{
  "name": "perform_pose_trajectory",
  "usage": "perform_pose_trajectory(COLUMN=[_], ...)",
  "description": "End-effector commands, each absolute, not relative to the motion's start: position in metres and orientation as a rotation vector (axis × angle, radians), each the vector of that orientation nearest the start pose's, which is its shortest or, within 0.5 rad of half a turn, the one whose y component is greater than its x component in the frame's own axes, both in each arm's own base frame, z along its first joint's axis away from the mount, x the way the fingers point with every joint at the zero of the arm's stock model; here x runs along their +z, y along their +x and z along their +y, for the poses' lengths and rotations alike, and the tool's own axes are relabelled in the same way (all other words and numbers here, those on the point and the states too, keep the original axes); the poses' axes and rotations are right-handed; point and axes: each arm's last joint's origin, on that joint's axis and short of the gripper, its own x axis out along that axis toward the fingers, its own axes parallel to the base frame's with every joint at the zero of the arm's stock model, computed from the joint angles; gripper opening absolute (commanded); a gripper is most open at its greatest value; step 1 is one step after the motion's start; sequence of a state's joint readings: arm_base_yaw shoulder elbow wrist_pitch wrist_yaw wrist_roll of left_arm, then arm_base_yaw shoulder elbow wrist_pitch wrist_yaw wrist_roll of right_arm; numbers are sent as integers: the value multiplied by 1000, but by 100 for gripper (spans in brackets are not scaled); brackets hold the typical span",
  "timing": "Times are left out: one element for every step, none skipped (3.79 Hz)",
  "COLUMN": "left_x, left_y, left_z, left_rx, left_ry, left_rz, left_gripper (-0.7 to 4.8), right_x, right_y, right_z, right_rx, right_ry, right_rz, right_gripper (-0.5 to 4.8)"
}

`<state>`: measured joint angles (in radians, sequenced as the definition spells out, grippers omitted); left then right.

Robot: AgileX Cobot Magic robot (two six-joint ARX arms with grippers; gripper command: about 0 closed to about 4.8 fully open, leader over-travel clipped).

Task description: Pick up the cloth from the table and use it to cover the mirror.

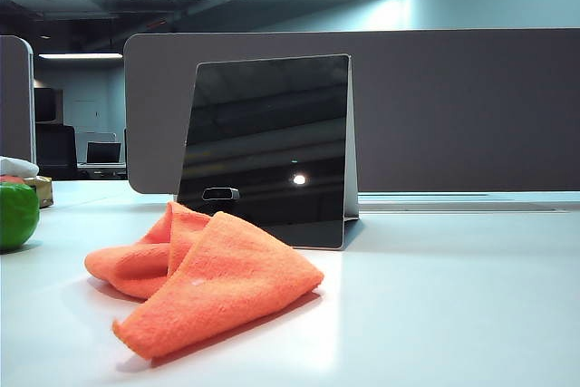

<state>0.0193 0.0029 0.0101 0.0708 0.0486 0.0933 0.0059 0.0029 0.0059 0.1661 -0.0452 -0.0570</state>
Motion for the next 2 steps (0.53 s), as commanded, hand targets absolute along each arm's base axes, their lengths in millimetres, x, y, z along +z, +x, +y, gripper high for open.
perform_pose_trajectory(left_x=[224,243], left_y=[80,76], left_z=[-1,-3], left_rx=[-63,-118], left_ry=[25,38], left_rz=[-105,-93], left_gripper=[-5,-5], right_x=[231,247], right_y=[77,69], right_z=[2,2], right_rx=[46,50], right_ry=[-164,-191], right_rz=[-134,-133], right_gripper=[-6,-5])
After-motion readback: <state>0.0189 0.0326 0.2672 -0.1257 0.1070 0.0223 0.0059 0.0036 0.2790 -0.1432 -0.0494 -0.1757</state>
